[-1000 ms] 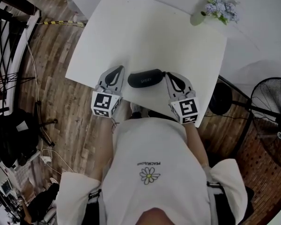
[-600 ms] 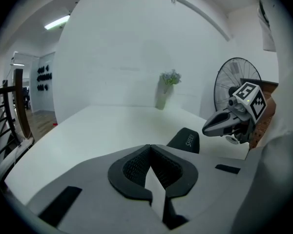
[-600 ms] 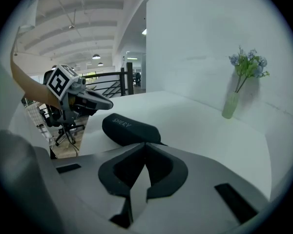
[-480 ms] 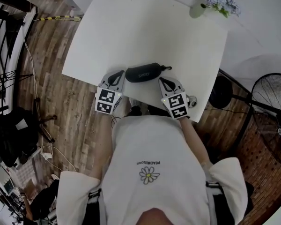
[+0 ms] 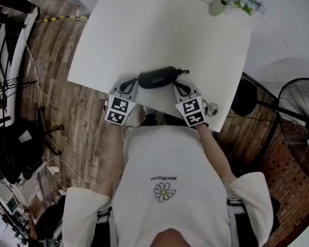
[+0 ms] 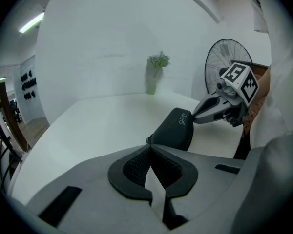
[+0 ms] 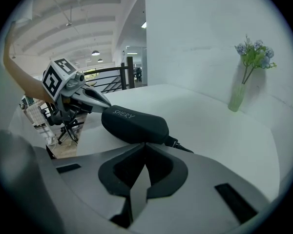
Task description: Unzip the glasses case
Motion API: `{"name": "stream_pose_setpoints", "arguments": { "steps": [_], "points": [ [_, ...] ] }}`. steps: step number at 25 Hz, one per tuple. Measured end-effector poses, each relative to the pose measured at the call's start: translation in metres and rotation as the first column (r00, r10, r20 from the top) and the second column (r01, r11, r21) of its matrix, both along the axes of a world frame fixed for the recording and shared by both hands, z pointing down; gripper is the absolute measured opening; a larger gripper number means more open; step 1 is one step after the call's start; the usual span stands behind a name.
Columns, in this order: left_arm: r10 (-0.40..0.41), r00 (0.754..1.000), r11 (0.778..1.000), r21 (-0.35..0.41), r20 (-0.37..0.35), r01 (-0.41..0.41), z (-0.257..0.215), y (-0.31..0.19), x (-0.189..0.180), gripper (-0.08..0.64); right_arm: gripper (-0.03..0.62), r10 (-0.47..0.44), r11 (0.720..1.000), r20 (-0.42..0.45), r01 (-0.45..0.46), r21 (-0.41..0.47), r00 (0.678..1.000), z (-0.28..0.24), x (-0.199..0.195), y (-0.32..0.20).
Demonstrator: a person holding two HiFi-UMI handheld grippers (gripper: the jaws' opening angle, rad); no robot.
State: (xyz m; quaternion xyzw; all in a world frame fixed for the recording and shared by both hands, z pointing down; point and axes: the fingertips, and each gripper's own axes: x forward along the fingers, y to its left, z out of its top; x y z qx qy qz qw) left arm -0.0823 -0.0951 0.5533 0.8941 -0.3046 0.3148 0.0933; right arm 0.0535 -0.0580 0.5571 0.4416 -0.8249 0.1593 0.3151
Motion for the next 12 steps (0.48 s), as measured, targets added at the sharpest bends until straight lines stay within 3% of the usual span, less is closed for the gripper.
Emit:
{"name": "stream_pose_setpoints", "arguments": {
  "steps": [12],
  "points": [
    [0.063,0.998,0.997,-0.049,-0.014,-0.064,-0.001,0.015,0.006,0.015,0.008,-0.065,0.995,-0.048,0.069,0.071,0.997,-0.007,-0.004,-0.055]
  ]
}}
